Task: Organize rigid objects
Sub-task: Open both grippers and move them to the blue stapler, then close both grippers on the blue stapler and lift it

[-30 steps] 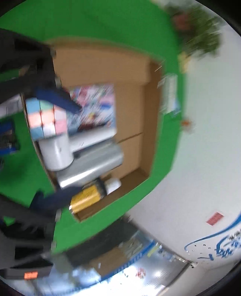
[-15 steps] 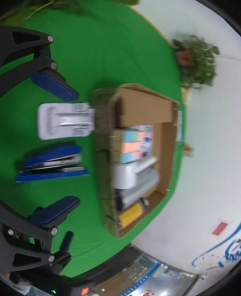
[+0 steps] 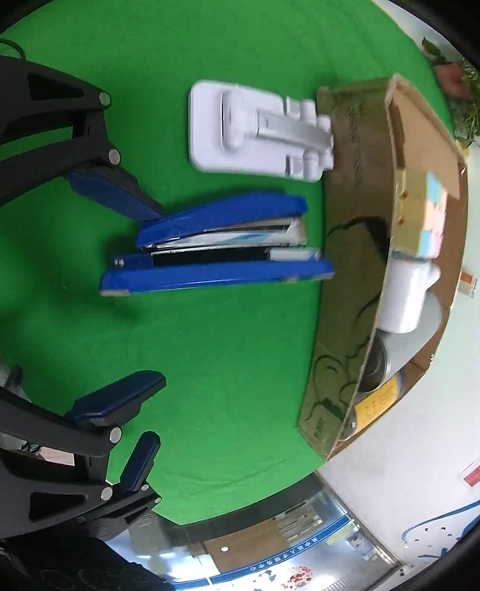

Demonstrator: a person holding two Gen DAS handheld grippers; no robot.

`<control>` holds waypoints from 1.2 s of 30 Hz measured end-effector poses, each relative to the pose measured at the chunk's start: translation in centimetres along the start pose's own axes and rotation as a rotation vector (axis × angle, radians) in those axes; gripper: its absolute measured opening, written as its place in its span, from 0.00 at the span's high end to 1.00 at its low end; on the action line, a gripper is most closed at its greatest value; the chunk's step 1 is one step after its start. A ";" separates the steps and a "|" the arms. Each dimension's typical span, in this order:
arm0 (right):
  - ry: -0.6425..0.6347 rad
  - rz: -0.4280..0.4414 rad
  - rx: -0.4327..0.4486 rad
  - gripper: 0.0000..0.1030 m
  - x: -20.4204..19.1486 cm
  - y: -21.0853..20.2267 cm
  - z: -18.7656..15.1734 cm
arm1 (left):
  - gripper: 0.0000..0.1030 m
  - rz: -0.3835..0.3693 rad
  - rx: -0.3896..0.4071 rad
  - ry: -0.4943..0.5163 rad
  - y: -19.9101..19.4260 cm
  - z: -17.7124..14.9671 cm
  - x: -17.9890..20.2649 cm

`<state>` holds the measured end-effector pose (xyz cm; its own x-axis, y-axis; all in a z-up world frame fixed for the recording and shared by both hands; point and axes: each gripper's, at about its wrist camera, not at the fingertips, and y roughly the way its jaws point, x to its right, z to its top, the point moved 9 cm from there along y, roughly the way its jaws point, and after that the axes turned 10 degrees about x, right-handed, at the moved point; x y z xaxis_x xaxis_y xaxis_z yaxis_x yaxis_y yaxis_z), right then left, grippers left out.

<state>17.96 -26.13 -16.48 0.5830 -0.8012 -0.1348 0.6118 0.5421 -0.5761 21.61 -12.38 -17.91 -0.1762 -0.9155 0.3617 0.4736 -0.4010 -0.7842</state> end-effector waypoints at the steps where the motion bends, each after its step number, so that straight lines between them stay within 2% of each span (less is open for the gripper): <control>1: 0.003 -0.003 0.004 0.01 0.2 -0.1 -0.1 | 0.28 -0.014 -0.008 -0.005 0.3 -0.1 0.2; 3: 0.012 -0.021 0.010 0.01 0.8 -0.3 -0.3 | 0.43 -0.063 -0.030 -0.038 1.0 -0.6 1.0; 4: 0.020 -0.026 0.013 0.01 1.2 -0.4 -0.4 | 0.45 -0.095 -0.043 -0.049 1.3 -0.8 1.6; 6: 0.042 -0.041 0.024 0.01 2.2 -0.8 -0.6 | 0.47 -0.145 -0.049 -0.023 2.0 -1.1 3.5; 10: 0.063 -0.091 0.031 0.01 4.6 -1.4 -1.2 | 0.47 -0.180 -0.047 -0.040 2.6 -1.1 5.2; 13: 0.038 -0.125 0.048 0.01 5.3 -1.5 -1.2 | 0.44 -0.204 -0.037 -0.083 2.1 -1.2 5.0; 14: 0.001 -0.135 0.067 0.01 5.2 -1.4 -1.1 | 0.38 -0.206 -0.036 -0.097 1.9 -1.3 4.7; 15: -0.032 -0.140 0.086 0.01 4.9 -1.3 -0.8 | 0.27 -0.180 -0.015 -0.098 1.6 -1.2 4.2; 17: -0.121 -0.139 0.132 0.01 3.7 -0.9 -0.2 | 0.17 -0.116 0.063 -0.090 0.8 -0.4 2.7; 21: -0.265 -0.134 0.136 0.02 1.0 1.1 0.8 | 0.03 -0.138 0.139 -0.138 -1.2 0.1 1.3; 25: -0.385 -0.146 0.095 0.05 -0.3 4.5 1.8 | 0.03 -0.119 0.144 -0.196 -1.1 0.8 -0.8; 26: -0.397 -0.141 0.054 0.08 -0.4 5.7 1.8 | 0.03 -0.113 0.146 -0.220 -1.3 0.7 -1.5; 28: -0.389 -0.089 -0.014 0.23 -0.8 7.3 1.7 | 0.03 -0.098 0.155 -0.258 -1.4 0.8 -2.7; 30: -0.402 -0.081 -0.032 0.24 -1.0 8.2 1.9 | 0.03 -0.100 0.157 -0.280 -1.3 0.9 -3.7; 34: -0.303 -0.070 -0.057 0.26 -0.5 9.6 2.8 | 0.03 -0.103 0.164 -0.300 -1.8 1.7 -6.4; 35: -0.257 -0.057 -0.068 0.29 -0.3 9.9 2.9 | 0.03 -0.112 0.162 -0.307 -1.9 1.7 -6.9; 36: -0.234 -0.060 -0.069 0.37 -0.1 9.9 3.1 | 0.03 -0.119 0.157 -0.311 -2.1 1.7 -7.3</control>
<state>25.62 -19.85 -19.71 0.6597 -0.7464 0.0874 0.6160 0.4704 -0.6319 23.33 -4.80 -18.07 0.0210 -0.7991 0.6008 0.5966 -0.4722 -0.6489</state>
